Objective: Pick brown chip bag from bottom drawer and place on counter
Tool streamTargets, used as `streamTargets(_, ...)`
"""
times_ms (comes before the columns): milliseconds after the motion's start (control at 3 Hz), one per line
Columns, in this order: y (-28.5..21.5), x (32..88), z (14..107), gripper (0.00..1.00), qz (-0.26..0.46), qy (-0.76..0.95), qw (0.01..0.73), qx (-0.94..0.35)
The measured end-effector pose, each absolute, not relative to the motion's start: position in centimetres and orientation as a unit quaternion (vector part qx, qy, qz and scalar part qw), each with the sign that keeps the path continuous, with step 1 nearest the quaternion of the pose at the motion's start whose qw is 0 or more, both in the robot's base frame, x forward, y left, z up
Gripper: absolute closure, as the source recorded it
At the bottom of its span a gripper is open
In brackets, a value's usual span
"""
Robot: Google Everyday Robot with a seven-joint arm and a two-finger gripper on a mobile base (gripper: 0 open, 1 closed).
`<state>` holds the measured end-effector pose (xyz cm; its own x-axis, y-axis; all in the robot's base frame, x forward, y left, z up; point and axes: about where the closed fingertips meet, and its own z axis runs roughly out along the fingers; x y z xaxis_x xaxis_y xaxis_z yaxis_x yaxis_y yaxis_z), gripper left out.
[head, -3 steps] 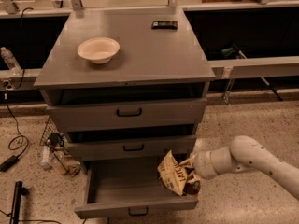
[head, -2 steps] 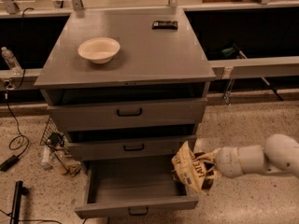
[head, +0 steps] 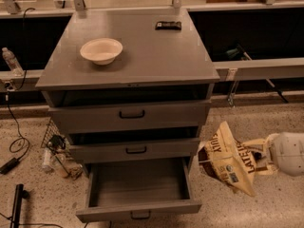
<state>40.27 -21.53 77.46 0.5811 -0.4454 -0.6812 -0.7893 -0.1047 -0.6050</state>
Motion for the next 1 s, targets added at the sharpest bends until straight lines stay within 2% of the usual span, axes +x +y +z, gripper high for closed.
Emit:
streamTargets(333, -22.1, 36.7, 86.5, 1.00, 0.109, 0.367, 0.580, -0.719)
streamTargets(667, -21.7, 37.5, 86.2, 1.00, 0.108, 0.364, 0.576, -0.724)
streamTargets(1000, -19.5, 43.6, 90.6, 1.00, 0.055, 0.306, 0.594, -0.742)
